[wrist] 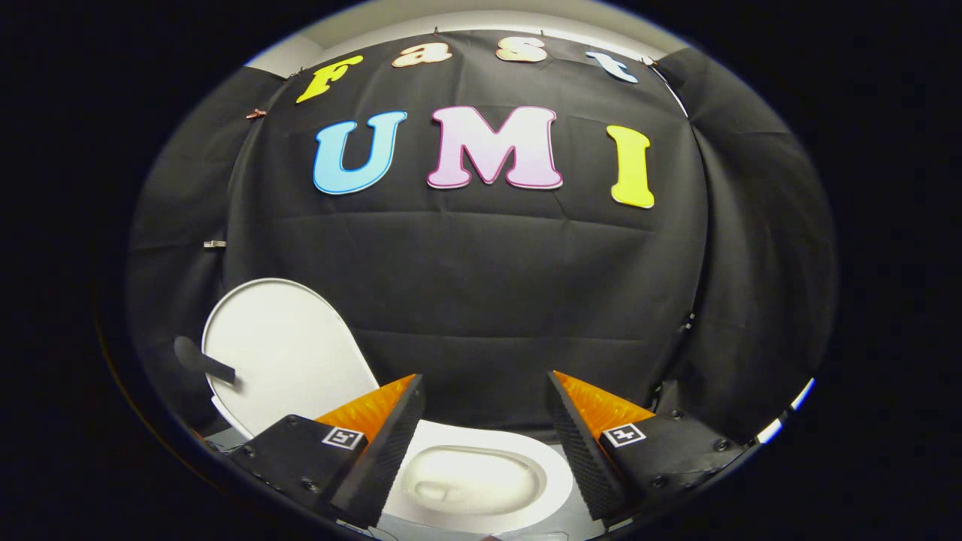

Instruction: Open the toilet lid.

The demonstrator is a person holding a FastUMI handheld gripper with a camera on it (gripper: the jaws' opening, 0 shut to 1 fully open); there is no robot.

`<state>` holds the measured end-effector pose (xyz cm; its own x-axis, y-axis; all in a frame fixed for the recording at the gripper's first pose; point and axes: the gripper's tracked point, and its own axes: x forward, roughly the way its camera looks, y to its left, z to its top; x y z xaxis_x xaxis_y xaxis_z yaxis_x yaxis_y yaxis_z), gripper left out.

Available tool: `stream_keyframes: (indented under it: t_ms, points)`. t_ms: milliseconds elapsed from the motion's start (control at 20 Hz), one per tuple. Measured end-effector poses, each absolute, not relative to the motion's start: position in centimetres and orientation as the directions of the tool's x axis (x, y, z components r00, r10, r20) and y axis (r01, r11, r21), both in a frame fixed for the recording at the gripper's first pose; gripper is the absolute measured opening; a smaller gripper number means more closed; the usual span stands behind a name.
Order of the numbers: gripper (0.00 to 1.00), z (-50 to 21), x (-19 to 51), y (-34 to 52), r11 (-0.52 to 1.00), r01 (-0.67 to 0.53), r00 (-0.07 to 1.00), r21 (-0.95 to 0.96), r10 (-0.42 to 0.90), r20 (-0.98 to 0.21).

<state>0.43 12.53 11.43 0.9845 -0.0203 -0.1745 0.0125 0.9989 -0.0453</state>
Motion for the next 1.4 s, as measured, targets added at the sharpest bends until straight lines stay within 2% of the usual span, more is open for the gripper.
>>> stream_keyframes:
  t_ms: [400, 650, 900, 1400]
  points:
    - [0.99, 6.4, -1.1, 6.7, 0.997, 0.042, 0.997, -0.061, -0.046, -0.062]
    - [0.99, 6.2, -2.6, 3.8, 0.996, 0.071, 0.995, -0.056, -0.067, 0.073]
    - [0.99, 2.9, -3.1, 3.6, 0.998, 0.065, 0.998, -0.023, -0.064, 0.021]
    - [0.99, 1.1, -2.6, 4.4, 1.0, 0.025, 0.999, -0.002, -0.025, -0.034]
